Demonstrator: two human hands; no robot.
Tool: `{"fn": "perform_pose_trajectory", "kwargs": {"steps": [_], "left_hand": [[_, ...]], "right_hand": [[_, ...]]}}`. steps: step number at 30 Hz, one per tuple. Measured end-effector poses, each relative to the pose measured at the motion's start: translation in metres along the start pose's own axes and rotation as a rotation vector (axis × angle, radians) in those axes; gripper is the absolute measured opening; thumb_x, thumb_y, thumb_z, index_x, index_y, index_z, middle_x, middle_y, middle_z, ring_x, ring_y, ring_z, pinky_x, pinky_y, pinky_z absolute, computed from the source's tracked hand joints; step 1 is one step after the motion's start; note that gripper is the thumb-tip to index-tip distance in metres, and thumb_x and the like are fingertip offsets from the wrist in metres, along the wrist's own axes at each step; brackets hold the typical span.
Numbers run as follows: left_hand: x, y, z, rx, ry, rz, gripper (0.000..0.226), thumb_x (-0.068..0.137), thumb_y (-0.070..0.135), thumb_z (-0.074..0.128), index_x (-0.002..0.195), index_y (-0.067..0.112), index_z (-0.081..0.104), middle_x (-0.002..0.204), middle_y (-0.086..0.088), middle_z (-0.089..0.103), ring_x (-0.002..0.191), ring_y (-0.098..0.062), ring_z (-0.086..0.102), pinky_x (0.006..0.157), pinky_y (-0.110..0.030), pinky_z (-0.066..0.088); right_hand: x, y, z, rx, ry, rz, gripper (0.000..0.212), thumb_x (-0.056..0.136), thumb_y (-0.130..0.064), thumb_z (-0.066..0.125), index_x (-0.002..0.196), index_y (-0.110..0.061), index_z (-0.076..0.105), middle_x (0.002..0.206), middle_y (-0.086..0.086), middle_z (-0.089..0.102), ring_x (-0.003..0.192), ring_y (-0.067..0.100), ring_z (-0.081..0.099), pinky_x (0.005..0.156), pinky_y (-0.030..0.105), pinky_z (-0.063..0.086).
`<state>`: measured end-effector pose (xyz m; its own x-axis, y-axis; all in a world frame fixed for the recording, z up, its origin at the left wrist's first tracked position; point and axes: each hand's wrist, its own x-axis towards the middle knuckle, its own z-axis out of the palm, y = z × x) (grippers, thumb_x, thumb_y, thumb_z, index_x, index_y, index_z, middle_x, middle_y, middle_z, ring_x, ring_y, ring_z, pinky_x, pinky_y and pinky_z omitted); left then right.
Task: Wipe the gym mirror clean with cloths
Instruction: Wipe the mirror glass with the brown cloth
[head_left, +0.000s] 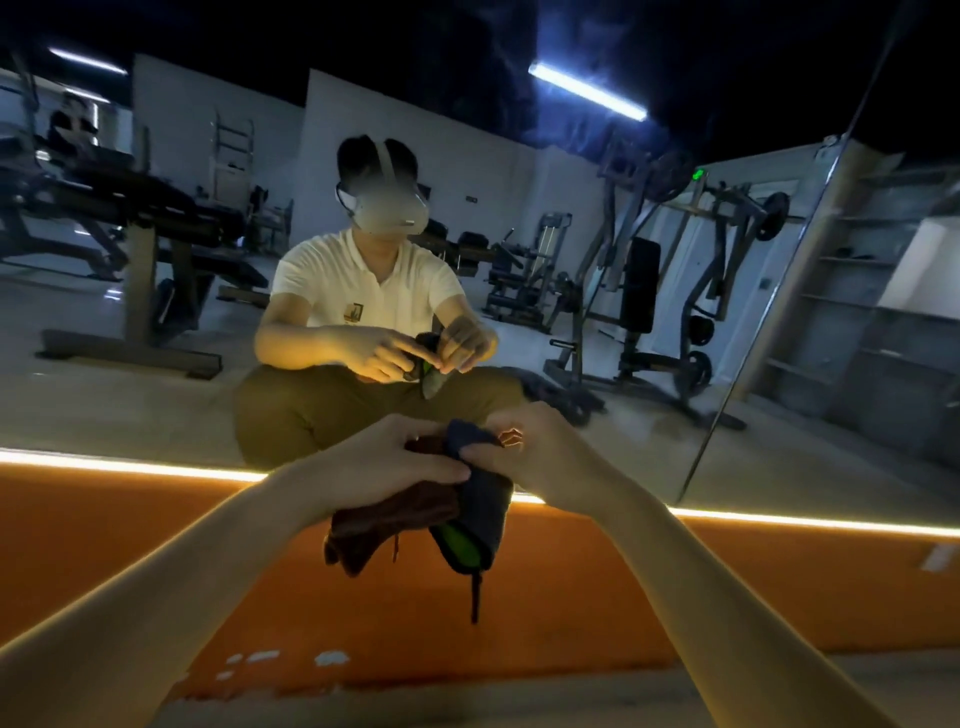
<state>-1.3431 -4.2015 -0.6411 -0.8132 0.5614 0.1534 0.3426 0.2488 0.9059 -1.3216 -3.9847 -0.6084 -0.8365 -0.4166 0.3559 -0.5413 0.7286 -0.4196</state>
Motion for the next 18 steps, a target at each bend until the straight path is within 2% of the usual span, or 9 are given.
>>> {"fn": "perform_pose_trajectory", "kwargs": {"steps": [3, 6, 9, 11, 13, 14, 15, 16, 18], "left_hand": [[0.004, -0.004, -0.006, 0.056, 0.136, 0.014, 0.016, 0.094, 0.024, 0.074, 0.097, 0.01, 0.078, 0.091, -0.017, 0.074, 0.084, -0.03, 0.073, 0.071, -0.031, 0.053], [0.008, -0.006, -0.006, 0.118, 0.202, -0.013, 0.016, 0.093, 0.021, 0.074, 0.085, 0.008, 0.078, 0.081, -0.014, 0.072, 0.07, -0.019, 0.069, 0.061, -0.021, 0.051], [0.012, -0.015, -0.002, 0.295, 0.211, -0.017, 0.02, 0.094, 0.023, 0.072, 0.078, 0.012, 0.078, 0.074, -0.008, 0.071, 0.067, -0.019, 0.068, 0.063, -0.027, 0.051], [0.014, -0.02, 0.001, 0.442, 0.254, -0.008, 0.022, 0.095, 0.027, 0.071, 0.076, 0.019, 0.078, 0.072, -0.001, 0.072, 0.065, -0.012, 0.068, 0.066, -0.03, 0.052], [0.017, -0.023, 0.001, 0.565, 0.257, -0.011, 0.022, 0.096, 0.031, 0.069, 0.078, 0.021, 0.077, 0.071, 0.001, 0.072, 0.063, -0.009, 0.067, 0.064, -0.032, 0.056], [0.018, -0.024, 0.0, 0.598, 0.241, -0.007, 0.023, 0.095, 0.033, 0.069, 0.077, 0.022, 0.076, 0.07, 0.001, 0.071, 0.062, -0.01, 0.067, 0.064, -0.033, 0.056], [0.019, -0.025, -0.001, 0.633, 0.229, -0.006, 0.023, 0.095, 0.033, 0.068, 0.075, 0.024, 0.074, 0.069, 0.001, 0.069, 0.062, -0.01, 0.066, 0.064, -0.035, 0.056], [0.021, -0.025, -0.001, 0.678, 0.227, -0.002, 0.024, 0.095, 0.034, 0.068, 0.072, 0.025, 0.071, 0.068, 0.002, 0.068, 0.061, -0.01, 0.065, 0.065, -0.036, 0.056], [0.025, -0.021, -0.005, 0.736, 0.28, 0.036, 0.025, 0.095, 0.034, 0.067, 0.072, 0.026, 0.069, 0.068, 0.004, 0.066, 0.062, -0.009, 0.064, 0.066, -0.038, 0.056]], "right_hand": [[0.004, 0.005, 0.007, 0.079, 0.002, 0.026, 0.031, 0.097, -0.037, 0.069, 0.076, -0.015, 0.064, 0.068, -0.003, 0.058, 0.059, 0.008, 0.053, 0.055, 0.019, 0.038], [0.002, 0.026, 0.023, 0.191, 0.019, 0.076, 0.04, 0.099, -0.044, 0.064, 0.086, -0.007, 0.069, 0.071, 0.006, 0.066, 0.059, 0.02, 0.06, 0.056, 0.027, 0.042], [0.001, 0.046, 0.042, 0.098, 0.01, 0.111, 0.056, 0.102, -0.049, 0.058, 0.062, -0.009, 0.06, 0.05, -0.003, 0.051, 0.045, 0.013, 0.047, 0.052, 0.029, 0.034], [0.001, 0.05, 0.048, -0.012, -0.024, 0.125, 0.061, 0.102, -0.053, 0.053, 0.057, -0.013, 0.053, 0.05, -0.002, 0.047, 0.045, 0.009, 0.043, 0.051, 0.026, 0.031], [0.001, 0.053, 0.049, 0.017, 0.022, 0.133, 0.048, 0.097, -0.056, 0.059, 0.076, -0.013, 0.065, 0.077, 0.002, 0.064, 0.065, 0.005, 0.056, 0.059, 0.019, 0.039], [0.0, 0.054, 0.048, 0.136, 0.053, 0.136, 0.038, 0.093, -0.054, 0.066, 0.095, -0.016, 0.069, 0.097, -0.003, 0.067, 0.083, 0.0, 0.06, 0.069, 0.015, 0.043], [-0.001, 0.056, 0.047, 0.293, 0.048, 0.134, 0.037, 0.089, -0.048, 0.073, 0.114, -0.021, 0.067, 0.114, -0.01, 0.065, 0.101, -0.004, 0.059, 0.08, 0.014, 0.044], [0.0, 0.058, 0.048, 0.458, -0.002, 0.128, 0.047, 0.087, -0.039, 0.079, 0.127, -0.023, 0.062, 0.124, -0.015, 0.062, 0.112, -0.005, 0.057, 0.088, 0.014, 0.045], [0.002, 0.064, 0.059, 0.581, -0.161, 0.122, 0.056, 0.083, -0.021, 0.084, 0.134, -0.02, 0.06, 0.125, -0.015, 0.065, 0.114, -0.005, 0.06, 0.091, 0.015, 0.05]]}}
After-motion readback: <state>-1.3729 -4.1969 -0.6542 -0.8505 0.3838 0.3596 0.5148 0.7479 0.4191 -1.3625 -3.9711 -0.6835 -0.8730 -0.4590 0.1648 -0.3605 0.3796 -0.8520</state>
